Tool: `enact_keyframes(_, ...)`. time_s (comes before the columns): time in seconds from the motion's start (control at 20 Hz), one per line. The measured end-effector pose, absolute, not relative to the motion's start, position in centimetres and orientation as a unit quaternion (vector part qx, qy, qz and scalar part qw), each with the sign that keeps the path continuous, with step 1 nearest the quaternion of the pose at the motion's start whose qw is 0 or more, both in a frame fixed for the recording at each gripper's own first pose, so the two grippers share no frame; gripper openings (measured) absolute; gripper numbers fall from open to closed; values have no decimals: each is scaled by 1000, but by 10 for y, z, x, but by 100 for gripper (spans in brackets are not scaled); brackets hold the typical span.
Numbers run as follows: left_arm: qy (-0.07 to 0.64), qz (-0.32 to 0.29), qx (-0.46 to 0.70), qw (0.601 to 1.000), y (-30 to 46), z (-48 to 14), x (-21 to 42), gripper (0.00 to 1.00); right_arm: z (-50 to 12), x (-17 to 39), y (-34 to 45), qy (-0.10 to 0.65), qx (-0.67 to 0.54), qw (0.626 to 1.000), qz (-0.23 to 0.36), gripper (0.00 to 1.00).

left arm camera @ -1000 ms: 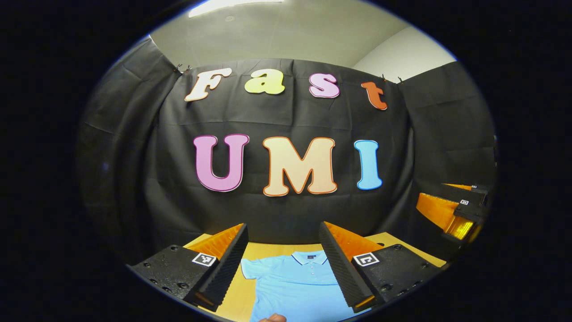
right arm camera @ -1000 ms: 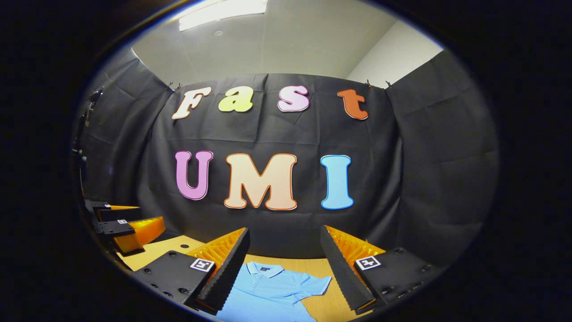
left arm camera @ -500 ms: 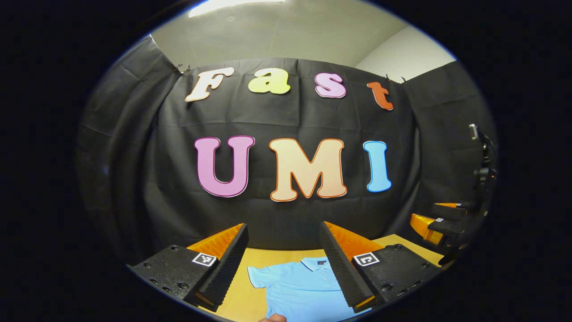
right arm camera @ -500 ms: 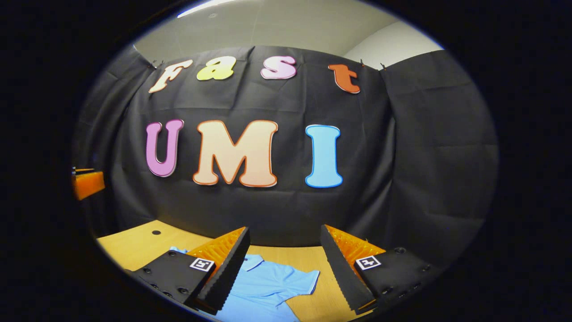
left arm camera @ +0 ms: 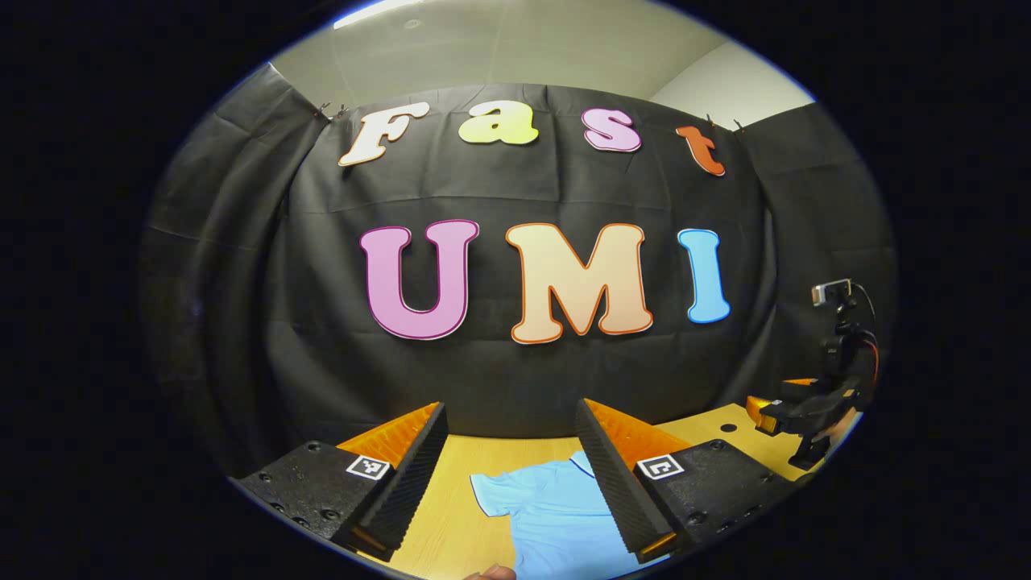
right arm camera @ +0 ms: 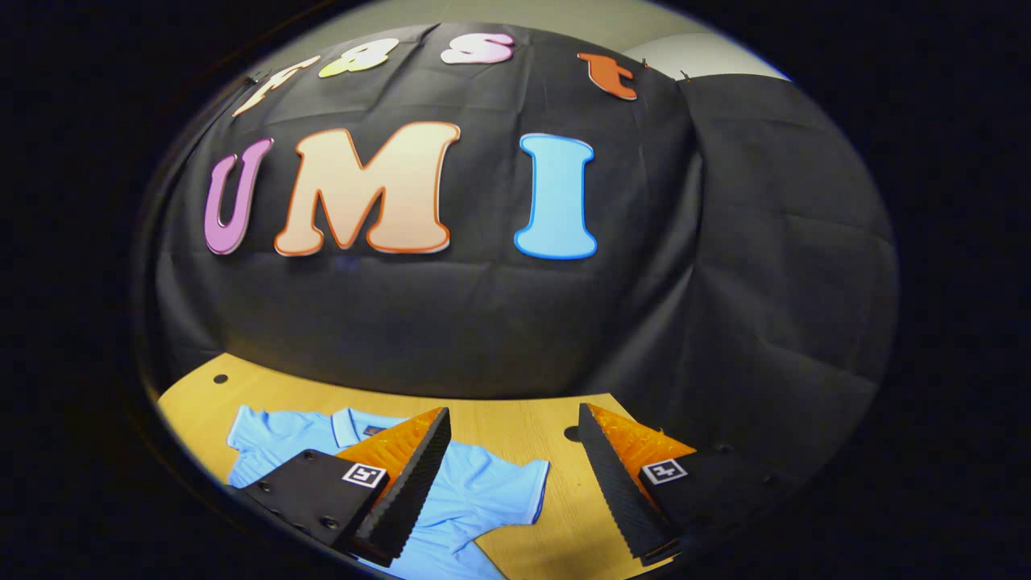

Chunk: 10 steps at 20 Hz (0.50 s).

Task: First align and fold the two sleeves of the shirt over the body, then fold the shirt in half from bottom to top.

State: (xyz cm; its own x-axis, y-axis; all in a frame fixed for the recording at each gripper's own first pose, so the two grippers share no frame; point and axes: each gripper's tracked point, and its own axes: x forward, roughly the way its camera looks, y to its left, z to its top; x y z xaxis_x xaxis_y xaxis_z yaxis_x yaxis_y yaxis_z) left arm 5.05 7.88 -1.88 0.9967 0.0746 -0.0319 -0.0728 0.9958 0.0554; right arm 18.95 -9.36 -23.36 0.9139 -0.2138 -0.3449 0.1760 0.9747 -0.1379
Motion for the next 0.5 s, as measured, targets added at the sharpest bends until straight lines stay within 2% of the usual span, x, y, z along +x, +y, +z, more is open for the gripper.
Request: enact_keyframes(0.5,34,50,44,997,97,-31,67,95,-368,212,-138,317,-54,937,-133,99)
